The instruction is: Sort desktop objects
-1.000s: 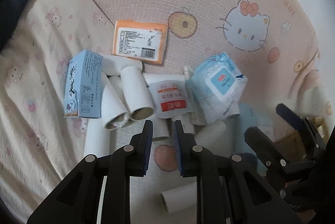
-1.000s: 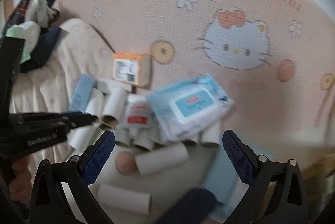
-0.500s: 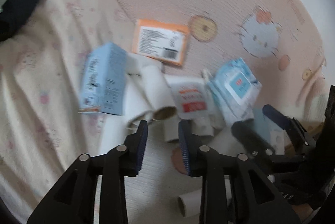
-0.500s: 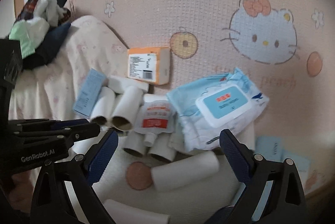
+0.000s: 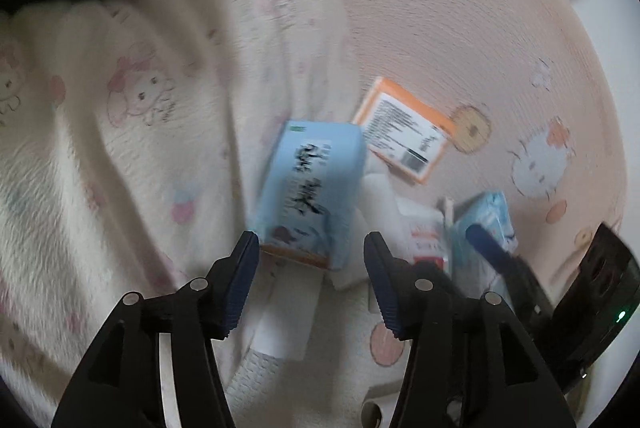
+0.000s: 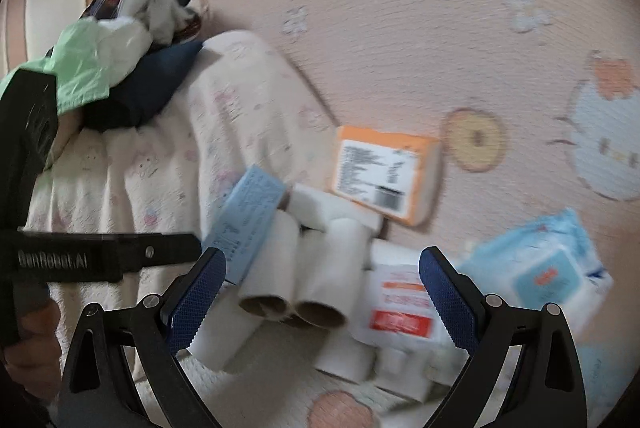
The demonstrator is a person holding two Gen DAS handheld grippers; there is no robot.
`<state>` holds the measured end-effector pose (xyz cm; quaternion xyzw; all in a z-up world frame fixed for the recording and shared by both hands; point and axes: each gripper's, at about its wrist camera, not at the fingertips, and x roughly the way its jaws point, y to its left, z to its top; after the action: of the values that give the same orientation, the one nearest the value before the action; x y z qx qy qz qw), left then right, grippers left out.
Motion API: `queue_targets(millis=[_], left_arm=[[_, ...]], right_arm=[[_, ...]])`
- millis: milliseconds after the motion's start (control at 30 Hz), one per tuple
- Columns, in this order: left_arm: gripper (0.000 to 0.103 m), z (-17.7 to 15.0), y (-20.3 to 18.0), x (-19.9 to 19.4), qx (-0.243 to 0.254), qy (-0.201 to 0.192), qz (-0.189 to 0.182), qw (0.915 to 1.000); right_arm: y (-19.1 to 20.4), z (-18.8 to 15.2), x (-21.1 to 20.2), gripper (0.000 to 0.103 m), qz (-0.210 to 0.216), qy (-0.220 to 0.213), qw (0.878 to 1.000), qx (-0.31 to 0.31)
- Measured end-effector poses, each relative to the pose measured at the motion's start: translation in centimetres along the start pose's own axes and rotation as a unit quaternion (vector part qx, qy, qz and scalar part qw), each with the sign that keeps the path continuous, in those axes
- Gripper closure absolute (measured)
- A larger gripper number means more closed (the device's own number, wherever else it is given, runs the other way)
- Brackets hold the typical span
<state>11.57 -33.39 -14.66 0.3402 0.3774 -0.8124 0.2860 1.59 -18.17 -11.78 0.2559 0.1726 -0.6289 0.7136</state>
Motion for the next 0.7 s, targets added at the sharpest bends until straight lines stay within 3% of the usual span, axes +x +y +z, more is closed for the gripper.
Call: queue_targets(millis=[167,333,467,533,700], left_arm=[[0.044,0.7,1.1,1.8,-0.016,0.025,-0.018,0.9994],[0.038,1.4,1.8,3.3,-0.032,0.042,-0.045,0.9976],[0.033,1.8,1.9,4.1,-0.038,0.043,-0.049,0.9971],[0.032,1.8,1.9,4.3,-0.037,0.042,-0.048,0.9973],[0.032,1.6,1.7,4.3,-0.023,0.030,-0.046,0.9982]], right_arm=[[0.5,0.0,3.0,0.007,0.032,0.042,0.999,0.009],[0.6,-0.2,4.4,0.027,0.024,0.064,0.997,-0.023],[0.5,0.2,4.5,0.036,0.036,0.060,0.997,-0.020],[0.7,0.2,4.7,0.047,0.041,0.060,0.997,-0.020],[1.5,-0.3,5.0,0.049,0.067,0.073,0.995,-0.022]])
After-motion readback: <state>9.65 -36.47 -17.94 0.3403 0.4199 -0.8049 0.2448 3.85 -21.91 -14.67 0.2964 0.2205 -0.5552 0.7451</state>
